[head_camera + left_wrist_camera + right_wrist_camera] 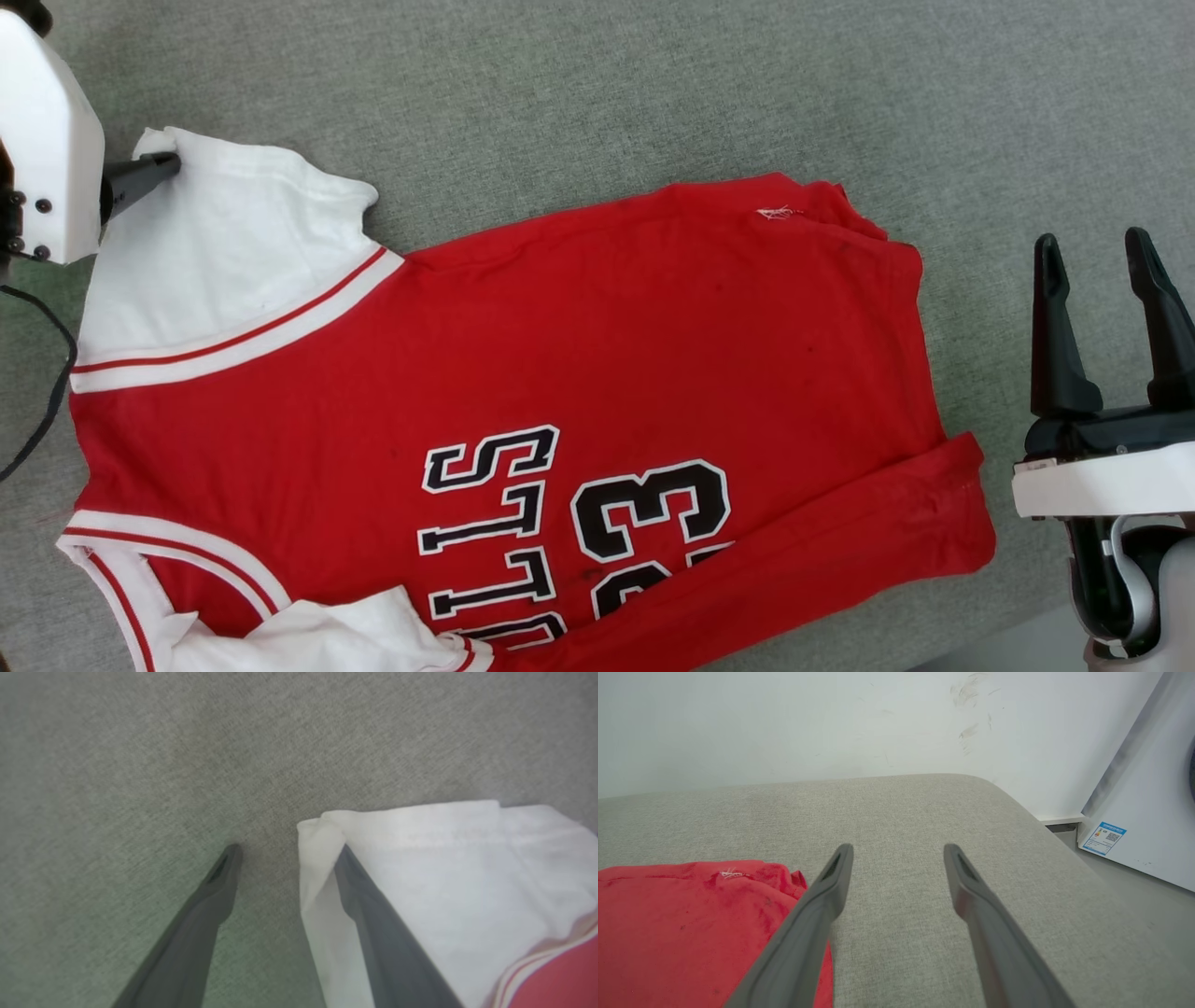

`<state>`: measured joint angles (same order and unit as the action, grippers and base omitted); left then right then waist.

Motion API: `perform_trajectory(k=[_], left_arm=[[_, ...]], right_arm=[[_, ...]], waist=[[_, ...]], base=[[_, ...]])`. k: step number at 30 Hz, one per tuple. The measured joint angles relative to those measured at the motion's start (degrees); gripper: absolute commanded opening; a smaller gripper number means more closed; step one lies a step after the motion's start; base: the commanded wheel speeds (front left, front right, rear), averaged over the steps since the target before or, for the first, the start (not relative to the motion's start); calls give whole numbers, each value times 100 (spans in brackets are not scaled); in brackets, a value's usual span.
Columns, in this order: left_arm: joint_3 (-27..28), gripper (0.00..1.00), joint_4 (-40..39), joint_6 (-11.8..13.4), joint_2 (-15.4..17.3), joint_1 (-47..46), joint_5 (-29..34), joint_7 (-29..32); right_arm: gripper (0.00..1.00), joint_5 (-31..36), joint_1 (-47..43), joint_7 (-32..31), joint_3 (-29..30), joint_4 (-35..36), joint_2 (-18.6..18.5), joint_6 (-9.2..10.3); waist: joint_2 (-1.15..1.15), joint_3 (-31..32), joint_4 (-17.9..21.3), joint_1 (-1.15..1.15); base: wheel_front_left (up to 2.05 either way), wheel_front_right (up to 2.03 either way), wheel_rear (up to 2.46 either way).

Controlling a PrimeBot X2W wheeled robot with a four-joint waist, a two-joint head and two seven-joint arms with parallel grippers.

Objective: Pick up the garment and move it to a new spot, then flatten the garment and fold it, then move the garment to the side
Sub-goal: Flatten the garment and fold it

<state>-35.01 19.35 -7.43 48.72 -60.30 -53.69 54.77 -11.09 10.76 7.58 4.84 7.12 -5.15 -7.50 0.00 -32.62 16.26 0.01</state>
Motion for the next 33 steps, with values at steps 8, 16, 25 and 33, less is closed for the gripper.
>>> perform_trajectory(k=[8,16,25,33], left_arm=[[-243,0,110,-7,-115,21,-153,-743],[-577,0,-363,-7,-162,51,-160,-2042],[-801,0,-1612,-7,55,504,-553,-2920],[-816,0,-2728,160,248,1031,-419,-3455]], right_arm=[[100,101,96,-283,-60,-47,-180,0],[100,-152,268,-1762,-442,87,-1210,0],[100,-903,804,-4550,-1272,263,-3022,-1],[100,-1837,1605,-5947,-1828,-86,-3429,-1]], waist=[[0,104,-149,0],[0,552,-504,0],[0,932,-1153,-1],[0,933,-1687,-1]], base=[[0,0,0],[0,0,0],[0,0,0],[0,0,0]])
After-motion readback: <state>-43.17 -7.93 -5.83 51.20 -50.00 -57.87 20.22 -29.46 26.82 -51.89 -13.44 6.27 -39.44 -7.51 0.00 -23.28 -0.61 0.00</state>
